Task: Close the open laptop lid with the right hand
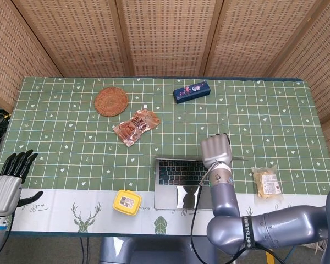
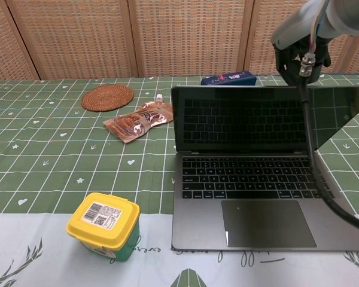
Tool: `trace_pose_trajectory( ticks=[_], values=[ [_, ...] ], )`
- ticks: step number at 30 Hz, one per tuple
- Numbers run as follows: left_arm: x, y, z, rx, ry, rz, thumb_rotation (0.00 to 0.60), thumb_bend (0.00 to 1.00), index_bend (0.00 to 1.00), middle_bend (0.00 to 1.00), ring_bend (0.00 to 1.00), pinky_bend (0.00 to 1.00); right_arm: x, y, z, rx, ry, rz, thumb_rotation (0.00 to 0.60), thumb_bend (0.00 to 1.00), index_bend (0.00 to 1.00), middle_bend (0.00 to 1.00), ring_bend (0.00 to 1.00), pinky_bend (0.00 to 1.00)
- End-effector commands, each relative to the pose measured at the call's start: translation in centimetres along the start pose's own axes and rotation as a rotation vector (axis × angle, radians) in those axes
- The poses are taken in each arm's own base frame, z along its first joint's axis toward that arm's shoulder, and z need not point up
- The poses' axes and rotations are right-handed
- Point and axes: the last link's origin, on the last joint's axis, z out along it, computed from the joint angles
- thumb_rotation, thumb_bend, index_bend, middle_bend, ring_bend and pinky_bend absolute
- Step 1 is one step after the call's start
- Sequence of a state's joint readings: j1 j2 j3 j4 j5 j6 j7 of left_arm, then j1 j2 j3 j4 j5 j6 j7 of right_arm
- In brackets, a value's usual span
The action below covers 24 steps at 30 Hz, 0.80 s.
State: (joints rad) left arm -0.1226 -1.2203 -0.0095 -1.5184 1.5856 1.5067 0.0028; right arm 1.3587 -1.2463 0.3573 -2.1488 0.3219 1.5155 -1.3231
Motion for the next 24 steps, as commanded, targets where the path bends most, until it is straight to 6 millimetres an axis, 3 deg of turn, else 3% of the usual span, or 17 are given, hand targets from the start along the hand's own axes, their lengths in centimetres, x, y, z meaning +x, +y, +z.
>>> trace_pose_trajectory(
  ticks=[1, 24],
  values=[
    [0.0, 0.0, 0.0, 0.001, 0.0, 0.001, 0.6, 0.13, 0.0, 0.0, 0.0, 0.0, 0.0, -0.5, -0.3, 0.002, -0.017, -0.013, 0.6, 1.0, 0.6, 0.43, 0.32, 0.39],
    [-0.1, 0.1, -0.1, -0.004, -0.005, 0.004, 0.6, 0.13, 0.0, 0.0, 0.0, 0.0, -2.4, -2.4, -1.4, 0.131, -0.23, 0.035, 0.6, 1.0, 0.6, 0.43, 0.32, 0.39]
  ],
)
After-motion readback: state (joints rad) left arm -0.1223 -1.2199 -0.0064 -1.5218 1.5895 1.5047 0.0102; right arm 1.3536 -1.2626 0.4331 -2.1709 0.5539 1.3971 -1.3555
